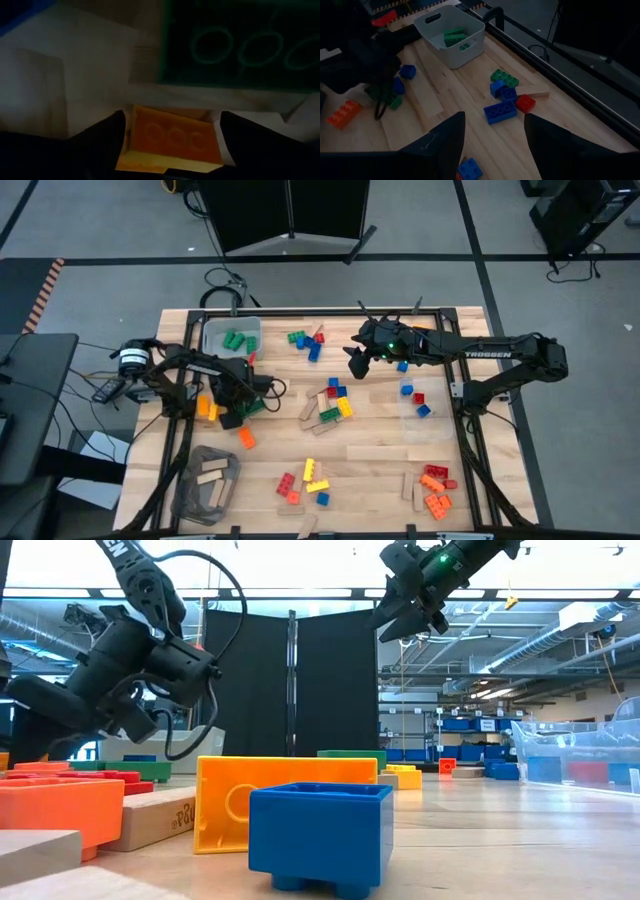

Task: Sort blocks by size
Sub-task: Put the large yellow game piece into the gray bin

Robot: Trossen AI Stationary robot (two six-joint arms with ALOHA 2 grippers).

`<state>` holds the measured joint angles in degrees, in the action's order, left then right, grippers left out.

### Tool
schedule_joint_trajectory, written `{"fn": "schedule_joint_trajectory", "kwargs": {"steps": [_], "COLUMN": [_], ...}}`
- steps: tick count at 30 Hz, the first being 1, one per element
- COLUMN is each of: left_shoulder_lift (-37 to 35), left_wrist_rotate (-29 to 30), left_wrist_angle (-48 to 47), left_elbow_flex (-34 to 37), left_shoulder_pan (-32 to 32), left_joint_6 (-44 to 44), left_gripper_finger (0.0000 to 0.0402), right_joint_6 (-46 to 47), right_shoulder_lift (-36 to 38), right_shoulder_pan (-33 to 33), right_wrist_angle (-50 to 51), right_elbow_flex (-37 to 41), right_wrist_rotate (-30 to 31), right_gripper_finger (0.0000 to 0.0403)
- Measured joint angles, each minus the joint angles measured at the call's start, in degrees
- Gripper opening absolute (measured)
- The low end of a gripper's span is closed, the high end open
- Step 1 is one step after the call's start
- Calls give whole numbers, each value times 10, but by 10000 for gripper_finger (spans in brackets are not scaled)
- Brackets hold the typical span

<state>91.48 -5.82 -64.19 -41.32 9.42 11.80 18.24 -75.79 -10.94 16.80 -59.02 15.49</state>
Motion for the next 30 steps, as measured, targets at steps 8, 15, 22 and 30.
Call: {"fn": "schedule_joint_trajectory", "kwargs": {"steps": [8, 15, 22, 30], "left_shoulder_lift": [0, 0, 0, 0], "left_wrist_rotate": [45, -12, -43, -39], "left_wrist_angle": [-53, -68, -63, -54], "left_elbow_flex": [0, 0, 0, 0], "left_shoulder_pan": [15, 29, 30, 30], "left_joint_6": [20, 37, 52, 71], "left_gripper_finger": [312, 312, 312, 282], "right_joint_6": [0, 0, -3, -4], "right_shoulder_lift": [0, 0, 0, 0], "right_shoulder_pan": [0, 0, 0, 0], "right_wrist_angle": [0, 0, 0, 0], "right_elbow_flex": [0, 0, 0, 0], "right_wrist_rotate": [0, 0, 0, 0], "right_gripper_finger": [220, 220, 220, 220]}}
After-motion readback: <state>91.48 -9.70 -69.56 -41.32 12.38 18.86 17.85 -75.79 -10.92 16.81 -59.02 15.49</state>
